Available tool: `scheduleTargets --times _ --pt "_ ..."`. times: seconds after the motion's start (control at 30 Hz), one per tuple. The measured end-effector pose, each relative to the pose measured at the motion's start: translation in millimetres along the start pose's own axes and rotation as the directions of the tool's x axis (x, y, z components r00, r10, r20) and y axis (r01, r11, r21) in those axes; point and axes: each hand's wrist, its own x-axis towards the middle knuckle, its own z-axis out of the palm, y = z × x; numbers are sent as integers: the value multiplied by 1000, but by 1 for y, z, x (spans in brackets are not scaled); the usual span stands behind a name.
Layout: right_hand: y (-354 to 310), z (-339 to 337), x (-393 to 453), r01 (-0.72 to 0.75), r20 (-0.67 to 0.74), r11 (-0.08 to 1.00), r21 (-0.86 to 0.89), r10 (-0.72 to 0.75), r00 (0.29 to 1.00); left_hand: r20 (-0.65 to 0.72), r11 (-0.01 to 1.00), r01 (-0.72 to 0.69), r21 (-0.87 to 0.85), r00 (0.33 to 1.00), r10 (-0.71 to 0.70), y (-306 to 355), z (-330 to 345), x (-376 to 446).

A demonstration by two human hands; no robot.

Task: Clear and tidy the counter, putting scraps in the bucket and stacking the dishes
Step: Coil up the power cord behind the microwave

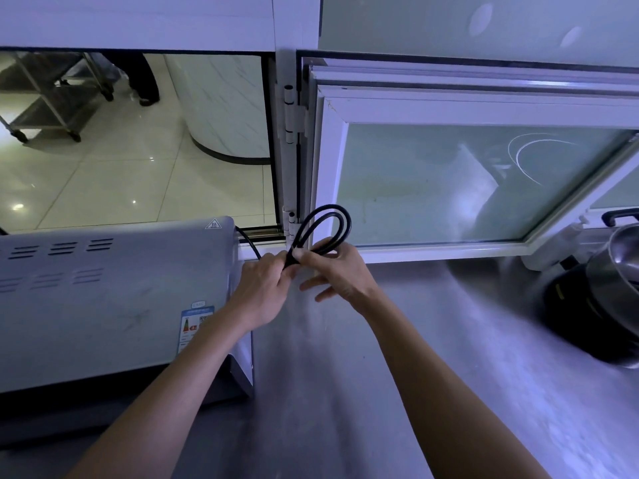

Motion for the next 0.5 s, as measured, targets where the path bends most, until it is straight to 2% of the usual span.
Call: scheduleTargets --times 0.1,0.27,0.33,0.5 --pt "-2 -8 0 0 2 1000 -27 0 1000 13 1000 6 -18 1000 -6 -2 0 0" --pt "4 -13 -3 16 0 999 -45 -16 1000 -10 985 93 -145 995 -96 2 2 1" --pt "11 -17 -5 20 -16 998 -53 -21 1000 -30 981 131 -142 990 -137 1 2 1" --pt "27 -25 -16 27 8 972 -233 -26 1000 -15 981 171 -94 985 -174 0 3 1"
